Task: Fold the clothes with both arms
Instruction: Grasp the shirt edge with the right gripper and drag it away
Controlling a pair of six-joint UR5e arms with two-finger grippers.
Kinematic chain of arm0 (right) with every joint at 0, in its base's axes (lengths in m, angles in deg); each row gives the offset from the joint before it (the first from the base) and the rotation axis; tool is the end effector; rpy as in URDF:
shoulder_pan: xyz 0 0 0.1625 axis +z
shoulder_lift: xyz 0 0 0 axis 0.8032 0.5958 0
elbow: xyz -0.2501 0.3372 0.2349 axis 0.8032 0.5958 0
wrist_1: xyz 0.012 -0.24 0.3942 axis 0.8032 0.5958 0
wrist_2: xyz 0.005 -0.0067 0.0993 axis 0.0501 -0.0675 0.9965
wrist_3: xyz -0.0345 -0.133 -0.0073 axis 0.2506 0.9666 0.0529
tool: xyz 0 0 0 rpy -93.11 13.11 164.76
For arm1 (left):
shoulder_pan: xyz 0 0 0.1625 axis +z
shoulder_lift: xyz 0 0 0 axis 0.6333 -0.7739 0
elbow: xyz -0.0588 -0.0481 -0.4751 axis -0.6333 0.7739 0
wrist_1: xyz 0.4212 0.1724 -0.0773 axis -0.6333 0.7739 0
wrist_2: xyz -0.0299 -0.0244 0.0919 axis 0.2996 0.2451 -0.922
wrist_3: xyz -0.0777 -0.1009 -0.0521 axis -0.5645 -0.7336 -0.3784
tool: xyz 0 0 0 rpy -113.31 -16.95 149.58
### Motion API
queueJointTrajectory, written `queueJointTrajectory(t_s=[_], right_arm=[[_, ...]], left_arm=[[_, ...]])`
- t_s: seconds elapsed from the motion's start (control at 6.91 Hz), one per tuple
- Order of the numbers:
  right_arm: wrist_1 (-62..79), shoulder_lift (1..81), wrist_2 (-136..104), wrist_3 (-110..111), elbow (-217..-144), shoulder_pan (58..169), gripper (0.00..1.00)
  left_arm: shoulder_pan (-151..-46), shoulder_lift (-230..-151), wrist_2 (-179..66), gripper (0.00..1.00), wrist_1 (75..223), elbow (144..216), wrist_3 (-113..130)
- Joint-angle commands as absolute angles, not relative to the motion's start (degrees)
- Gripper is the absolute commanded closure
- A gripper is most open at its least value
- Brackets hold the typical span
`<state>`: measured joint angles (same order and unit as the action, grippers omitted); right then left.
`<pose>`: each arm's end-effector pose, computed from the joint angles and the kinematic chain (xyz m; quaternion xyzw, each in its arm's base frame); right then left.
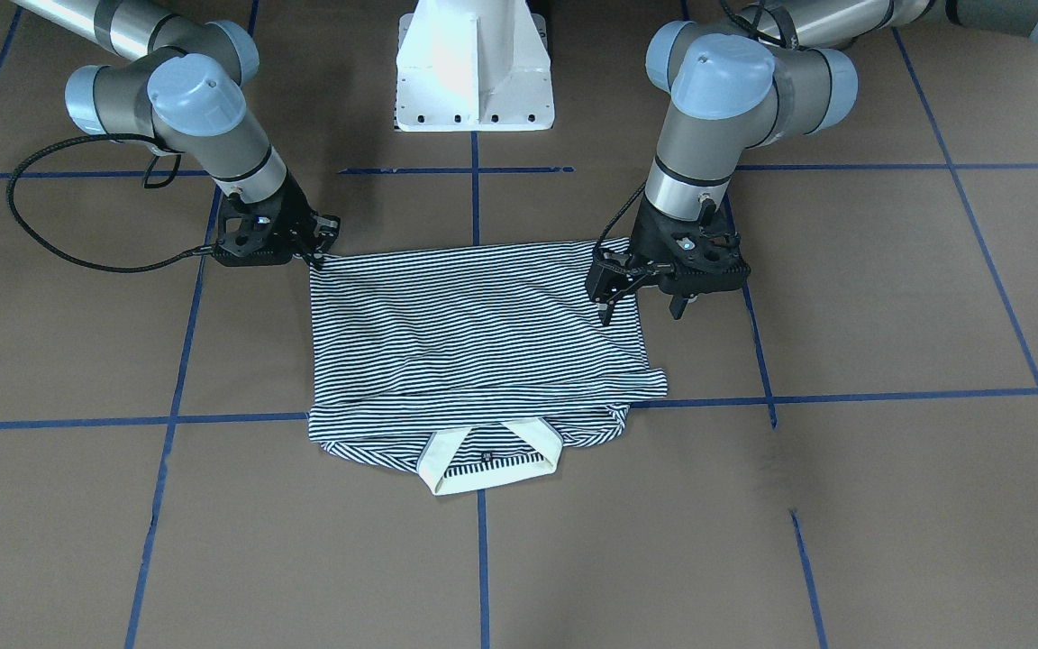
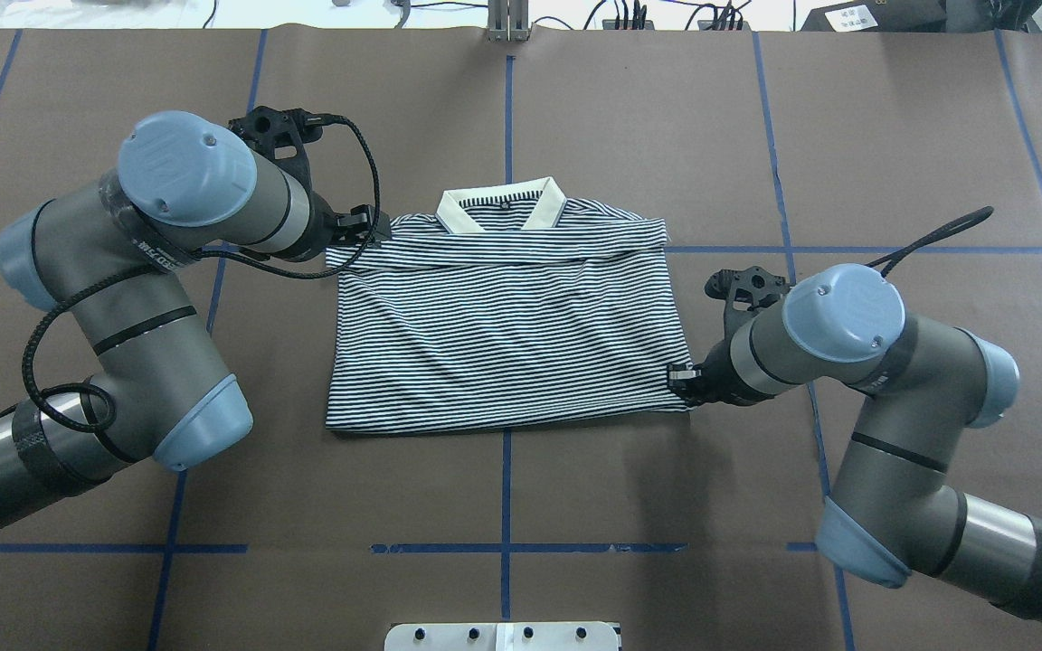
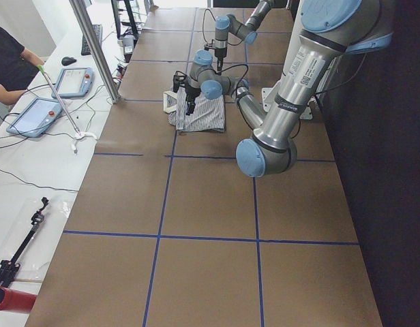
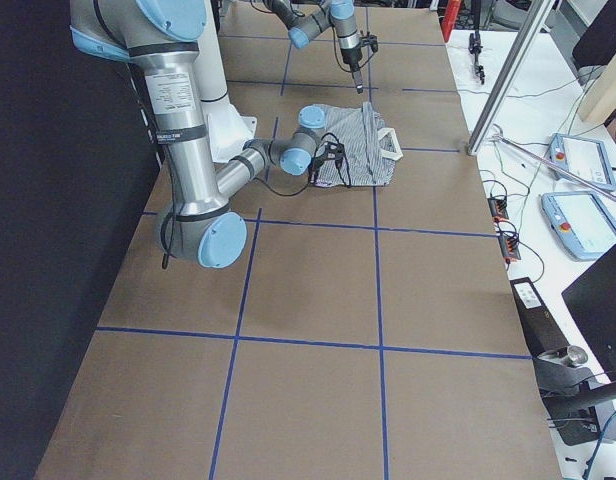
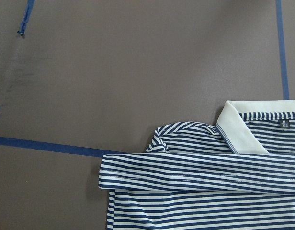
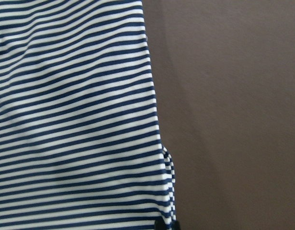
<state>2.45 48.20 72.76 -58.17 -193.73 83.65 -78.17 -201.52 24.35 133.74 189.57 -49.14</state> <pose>-0.5240 -0.4004 0.4309 -0.0048 -0.4368 0.0426 0.8985 0.5147 -0.5486 0.2898 0.1216 0.4298 -0.1201 0.8866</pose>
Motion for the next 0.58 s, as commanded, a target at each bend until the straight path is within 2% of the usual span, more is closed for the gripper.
queueJointTrajectory(t_s=[0.0, 0.43], right_arm=[[2.91, 60.01, 74.11, -61.31, -203.98, 80.62, 1.0], [2.73, 70.95, 74.91, -69.22, -211.48, 68.07, 1.0]], left_arm=[[-78.05, -201.68, 24.36, 0.0, 133.74, 189.65, -49.37], [-77.53, -201.68, 24.18, 0.0, 133.65, 190.79, -50.24]])
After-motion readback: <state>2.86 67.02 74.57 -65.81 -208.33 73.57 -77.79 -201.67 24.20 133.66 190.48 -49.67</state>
